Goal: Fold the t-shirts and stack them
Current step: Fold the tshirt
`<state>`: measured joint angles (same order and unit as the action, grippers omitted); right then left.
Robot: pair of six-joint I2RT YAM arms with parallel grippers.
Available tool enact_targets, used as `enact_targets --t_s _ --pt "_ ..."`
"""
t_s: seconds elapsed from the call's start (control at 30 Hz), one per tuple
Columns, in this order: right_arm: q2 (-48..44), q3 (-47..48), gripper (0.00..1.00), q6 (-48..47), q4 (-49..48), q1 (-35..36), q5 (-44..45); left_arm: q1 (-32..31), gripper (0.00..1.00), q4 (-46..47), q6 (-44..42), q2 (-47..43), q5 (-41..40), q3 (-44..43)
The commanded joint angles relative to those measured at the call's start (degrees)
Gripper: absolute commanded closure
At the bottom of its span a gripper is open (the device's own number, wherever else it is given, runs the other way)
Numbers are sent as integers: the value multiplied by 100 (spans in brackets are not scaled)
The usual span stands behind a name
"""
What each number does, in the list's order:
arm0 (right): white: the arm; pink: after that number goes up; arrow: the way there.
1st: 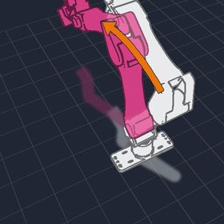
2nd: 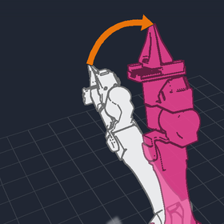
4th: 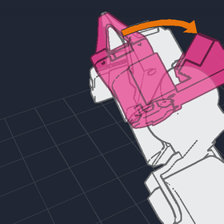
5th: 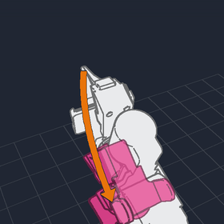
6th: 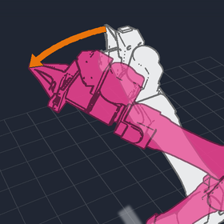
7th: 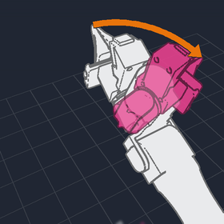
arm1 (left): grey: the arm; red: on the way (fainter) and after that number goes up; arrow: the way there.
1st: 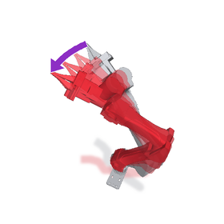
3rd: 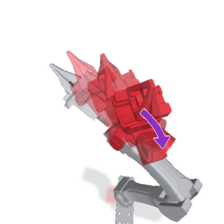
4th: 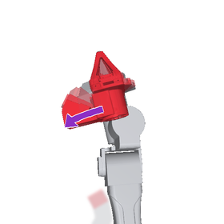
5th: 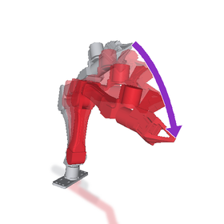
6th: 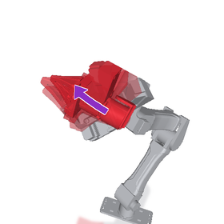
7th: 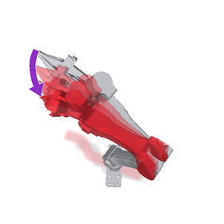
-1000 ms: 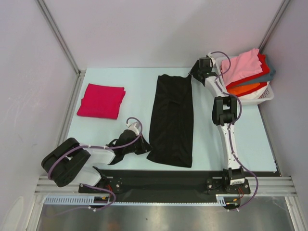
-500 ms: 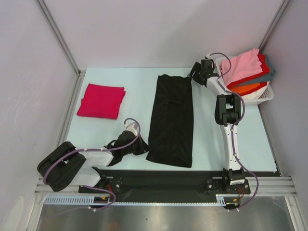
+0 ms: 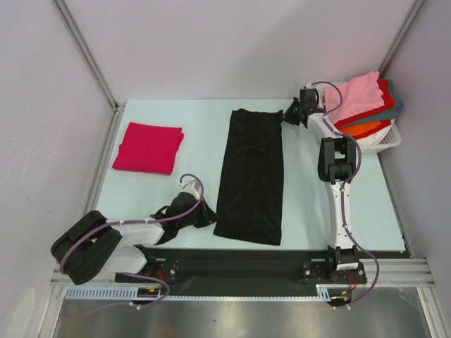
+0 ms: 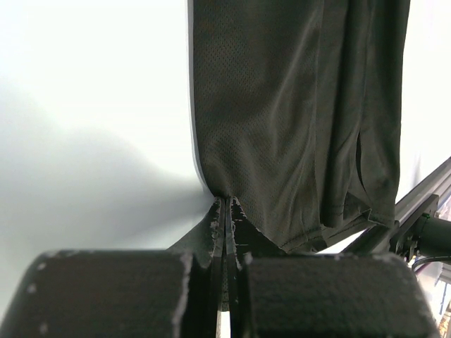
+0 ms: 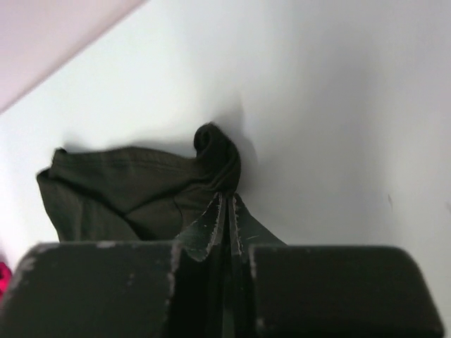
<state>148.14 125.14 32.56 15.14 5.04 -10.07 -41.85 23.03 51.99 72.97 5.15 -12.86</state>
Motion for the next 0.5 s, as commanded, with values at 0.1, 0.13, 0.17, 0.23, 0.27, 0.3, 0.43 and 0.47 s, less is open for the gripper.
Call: enact_targets --t_s 0.1,0.13,0.17,0.23,0.27,0.3,0.43,0.47 --pt "663 1125 97 128 191 -73 -268 -34 100 52 -101 42 -102 56" --pt "768 1213 97 146 191 -64 -233 -34 100 79 -84 77 -93 38" --pt "822 1284 97 137 226 -47 -189 -34 100 123 -66 121 -67 21" --pt "857 1407 97 93 253 -12 -5 -34 100 263 -5 252 -32 -14" --pt "849 1416 97 58 253 6 39 -43 100 333 13 296 -14 -23" --pt "831 1425 73 -29 279 32 101 -43 100 438 39 384 12 -32" --pt "428 1031 33 -285 341 85 224 -78 96 589 92 394 22 -50" --pt "131 856 32 -294 271 76 216 -87 94 580 66 359 4 -50"
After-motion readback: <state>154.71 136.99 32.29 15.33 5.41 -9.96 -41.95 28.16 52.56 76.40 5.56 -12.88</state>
